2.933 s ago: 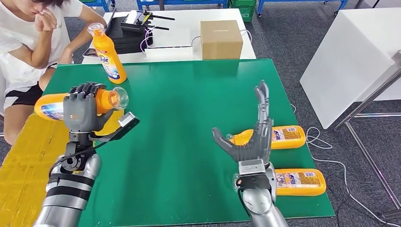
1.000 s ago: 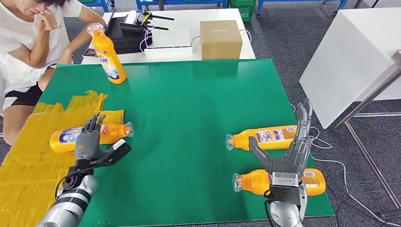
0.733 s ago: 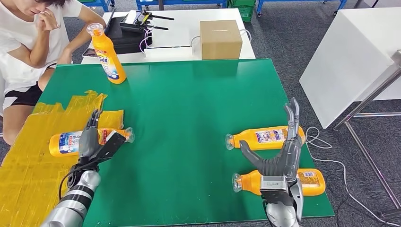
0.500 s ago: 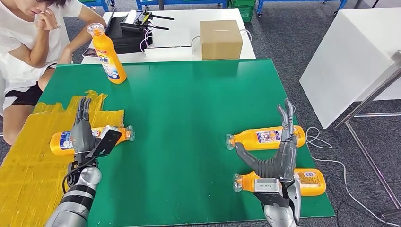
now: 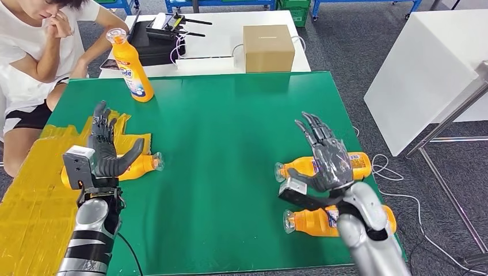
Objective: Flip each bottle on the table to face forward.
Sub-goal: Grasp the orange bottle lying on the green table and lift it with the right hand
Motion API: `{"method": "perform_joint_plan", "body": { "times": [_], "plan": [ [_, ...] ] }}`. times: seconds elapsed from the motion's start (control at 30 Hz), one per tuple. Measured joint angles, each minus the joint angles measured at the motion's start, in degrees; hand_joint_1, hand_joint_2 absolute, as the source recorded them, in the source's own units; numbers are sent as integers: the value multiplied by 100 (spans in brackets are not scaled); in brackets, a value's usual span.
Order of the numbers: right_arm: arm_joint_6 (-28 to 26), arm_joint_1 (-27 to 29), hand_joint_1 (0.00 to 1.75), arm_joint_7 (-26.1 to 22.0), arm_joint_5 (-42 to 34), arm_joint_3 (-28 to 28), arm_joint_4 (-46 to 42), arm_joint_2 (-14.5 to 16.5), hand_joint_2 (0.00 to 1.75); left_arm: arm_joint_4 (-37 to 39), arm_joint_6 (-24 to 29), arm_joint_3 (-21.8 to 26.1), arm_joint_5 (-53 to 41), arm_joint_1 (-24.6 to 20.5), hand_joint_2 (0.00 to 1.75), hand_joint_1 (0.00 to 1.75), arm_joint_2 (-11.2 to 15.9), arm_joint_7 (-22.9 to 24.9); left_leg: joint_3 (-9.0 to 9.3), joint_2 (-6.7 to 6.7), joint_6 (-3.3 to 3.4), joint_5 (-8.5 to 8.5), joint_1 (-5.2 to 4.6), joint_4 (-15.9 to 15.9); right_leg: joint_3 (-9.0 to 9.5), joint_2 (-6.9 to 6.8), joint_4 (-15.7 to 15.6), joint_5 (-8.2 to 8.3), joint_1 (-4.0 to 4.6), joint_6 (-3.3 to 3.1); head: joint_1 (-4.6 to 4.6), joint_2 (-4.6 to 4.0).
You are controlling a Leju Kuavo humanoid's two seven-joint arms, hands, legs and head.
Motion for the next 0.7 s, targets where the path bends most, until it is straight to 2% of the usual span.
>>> {"method": "perform_joint_plan", "body": {
  "times": [0.1, 0.23, 0.33, 0.5, 0.7],
  "plan": [
    [819, -948, 0, -106, -142, 196, 656, -656, 175, -260, -38, -167, 151, 70, 175, 0, -44, -133, 1, -2, 9, 6, -10, 3, -1, -2, 0, 5, -13, 7, -1, 0],
    [1250, -2072, 0, -88, -230, 570, 1580, -1157, 175, -482, -16, -381, 280, 110, 175, 0, -82, -195, 3, -9, 9, 6, -12, 5, -1, -8, 0, 5, -13, 8, -1, 0],
    [1310, -2569, 0, -73, -272, 797, 2106, -1330, 175, -560, -8, -491, 316, 114, 175, 0, -100, -201, 3, -11, 9, 6, -11, 5, -2, -10, 0, 5, -9, 8, -1, 0],
    [1352, -2896, 0, -38, -365, 1020, 2569, -1453, 175, -613, -7, -568, 356, 119, 175, 0, -109, -202, 0, -10, 8, 5, -9, 4, -5, -10, 0, 5, -3, 7, -1, 0],
    [1931, -3427, 0, -241, -826, 1464, 3336, -1536, 175, -572, -66, -682, 558, 86, 175, 0, -125, -200, 3, -9, 9, 6, -10, 4, -5, -10, 0, 5, -5, 8, -1, 0]
  ]
}}
